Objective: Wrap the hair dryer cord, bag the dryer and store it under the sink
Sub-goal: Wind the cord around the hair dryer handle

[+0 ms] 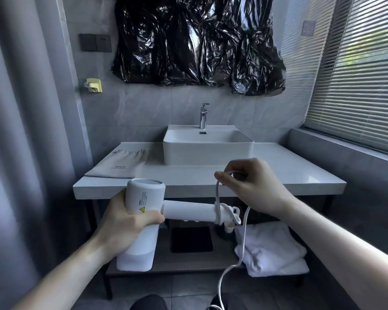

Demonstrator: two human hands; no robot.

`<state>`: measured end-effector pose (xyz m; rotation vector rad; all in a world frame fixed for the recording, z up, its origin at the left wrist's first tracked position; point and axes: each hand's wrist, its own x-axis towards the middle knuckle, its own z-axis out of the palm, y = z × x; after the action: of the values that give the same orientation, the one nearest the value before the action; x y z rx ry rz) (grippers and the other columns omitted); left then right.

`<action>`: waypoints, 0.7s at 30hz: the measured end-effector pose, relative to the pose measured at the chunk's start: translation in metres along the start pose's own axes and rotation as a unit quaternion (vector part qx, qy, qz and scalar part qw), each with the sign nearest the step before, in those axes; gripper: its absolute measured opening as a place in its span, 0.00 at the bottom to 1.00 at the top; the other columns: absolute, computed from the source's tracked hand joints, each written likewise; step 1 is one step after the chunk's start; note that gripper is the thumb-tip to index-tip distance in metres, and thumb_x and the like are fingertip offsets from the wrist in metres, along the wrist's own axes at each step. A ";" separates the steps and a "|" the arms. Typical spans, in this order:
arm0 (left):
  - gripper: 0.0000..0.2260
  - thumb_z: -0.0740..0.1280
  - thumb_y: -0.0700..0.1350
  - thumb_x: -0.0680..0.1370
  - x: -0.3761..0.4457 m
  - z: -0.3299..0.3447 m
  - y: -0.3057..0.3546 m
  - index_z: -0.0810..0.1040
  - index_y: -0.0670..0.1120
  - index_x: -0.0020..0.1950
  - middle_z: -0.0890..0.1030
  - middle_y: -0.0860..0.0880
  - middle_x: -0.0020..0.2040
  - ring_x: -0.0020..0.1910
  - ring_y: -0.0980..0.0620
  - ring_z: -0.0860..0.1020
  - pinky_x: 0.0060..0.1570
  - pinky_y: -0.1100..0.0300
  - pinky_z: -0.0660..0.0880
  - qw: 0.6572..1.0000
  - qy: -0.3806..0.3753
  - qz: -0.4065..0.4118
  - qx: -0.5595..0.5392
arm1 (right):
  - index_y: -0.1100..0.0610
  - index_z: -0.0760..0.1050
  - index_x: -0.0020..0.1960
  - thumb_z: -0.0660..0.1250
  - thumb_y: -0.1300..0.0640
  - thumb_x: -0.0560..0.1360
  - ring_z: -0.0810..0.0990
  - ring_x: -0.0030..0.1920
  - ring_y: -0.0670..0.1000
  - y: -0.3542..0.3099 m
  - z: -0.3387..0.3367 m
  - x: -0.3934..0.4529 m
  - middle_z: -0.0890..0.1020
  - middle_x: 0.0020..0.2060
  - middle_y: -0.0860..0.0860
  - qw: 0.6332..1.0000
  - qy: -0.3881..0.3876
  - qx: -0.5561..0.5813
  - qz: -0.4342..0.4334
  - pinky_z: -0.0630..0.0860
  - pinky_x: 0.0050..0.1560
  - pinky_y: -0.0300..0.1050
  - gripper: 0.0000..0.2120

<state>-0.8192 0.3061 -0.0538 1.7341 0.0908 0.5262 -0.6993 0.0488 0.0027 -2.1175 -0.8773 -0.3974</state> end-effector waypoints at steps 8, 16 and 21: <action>0.29 0.79 0.49 0.55 -0.003 -0.014 0.002 0.82 0.32 0.48 0.81 0.25 0.47 0.42 0.39 0.82 0.41 0.49 0.78 0.992 -0.042 -0.065 -0.095 | 0.55 0.83 0.36 0.73 0.45 0.80 0.61 0.27 0.42 0.021 0.001 0.016 0.64 0.25 0.42 0.988 -0.011 0.133 0.083 0.60 0.28 0.32 0.18; 0.24 0.78 0.49 0.55 0.002 -0.012 0.007 0.85 0.39 0.47 0.84 0.38 0.41 0.34 0.45 0.82 0.34 0.54 0.79 0.980 -0.037 -0.105 -0.164 | 0.50 0.66 0.32 0.64 0.52 0.84 0.55 0.28 0.47 0.023 0.038 -0.004 0.61 0.28 0.47 0.930 -0.114 0.279 0.211 0.52 0.33 0.47 0.21; 0.20 0.77 0.48 0.55 0.007 -0.012 0.008 0.84 0.41 0.43 0.83 0.39 0.40 0.31 0.44 0.81 0.32 0.54 0.80 0.973 -0.006 -0.113 -0.200 | 0.56 0.83 0.43 0.59 0.54 0.88 0.59 0.24 0.44 0.018 0.051 -0.015 0.65 0.25 0.43 0.919 -0.129 0.305 0.213 0.55 0.29 0.42 0.20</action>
<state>-0.8194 0.3170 -0.0424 1.3134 0.1606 0.3376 -0.6978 0.0731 -0.0475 -1.7137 -0.5532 0.3549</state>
